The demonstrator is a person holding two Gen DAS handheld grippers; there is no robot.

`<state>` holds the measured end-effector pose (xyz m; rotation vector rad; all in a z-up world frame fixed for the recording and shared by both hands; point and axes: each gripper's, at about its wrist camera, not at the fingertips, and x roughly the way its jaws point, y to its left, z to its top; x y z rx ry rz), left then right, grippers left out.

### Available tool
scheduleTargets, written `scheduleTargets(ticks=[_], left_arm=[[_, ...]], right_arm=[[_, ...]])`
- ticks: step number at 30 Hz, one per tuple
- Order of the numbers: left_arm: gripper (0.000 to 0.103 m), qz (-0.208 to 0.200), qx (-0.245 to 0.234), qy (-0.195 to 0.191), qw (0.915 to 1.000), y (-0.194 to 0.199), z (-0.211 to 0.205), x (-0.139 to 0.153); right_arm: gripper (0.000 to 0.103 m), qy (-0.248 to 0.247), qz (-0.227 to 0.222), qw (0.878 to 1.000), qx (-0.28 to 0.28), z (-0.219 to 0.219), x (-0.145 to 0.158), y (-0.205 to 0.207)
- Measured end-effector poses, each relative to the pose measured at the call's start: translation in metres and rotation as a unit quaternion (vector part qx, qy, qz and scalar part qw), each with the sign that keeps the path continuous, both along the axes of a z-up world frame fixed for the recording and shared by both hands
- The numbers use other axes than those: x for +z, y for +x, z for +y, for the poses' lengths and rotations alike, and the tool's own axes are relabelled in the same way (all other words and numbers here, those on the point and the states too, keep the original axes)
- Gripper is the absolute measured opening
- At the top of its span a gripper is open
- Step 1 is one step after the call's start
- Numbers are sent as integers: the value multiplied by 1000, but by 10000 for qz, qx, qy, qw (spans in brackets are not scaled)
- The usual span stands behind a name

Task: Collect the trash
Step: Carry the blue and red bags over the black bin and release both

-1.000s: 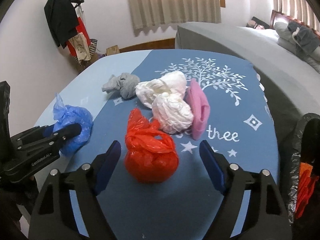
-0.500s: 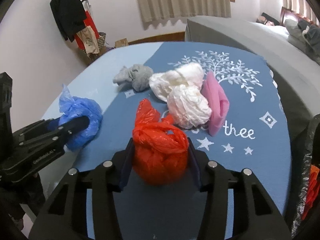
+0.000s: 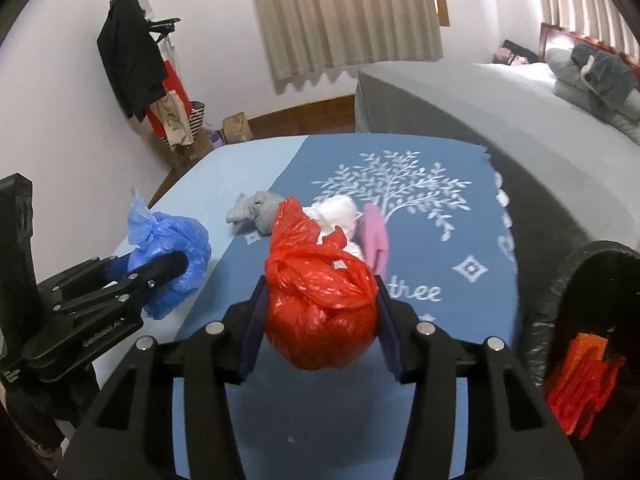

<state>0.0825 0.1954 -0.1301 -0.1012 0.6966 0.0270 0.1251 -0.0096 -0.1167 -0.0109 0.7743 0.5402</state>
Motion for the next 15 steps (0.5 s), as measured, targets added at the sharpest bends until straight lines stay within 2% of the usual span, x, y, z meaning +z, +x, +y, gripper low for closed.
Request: scheduleTargets(ticks=[15], left_arm=[[36, -307, -433, -83, 9986, -3, -56, 36]], right_arm=[[48, 184, -402, 9982, -402, -57, 37, -17]])
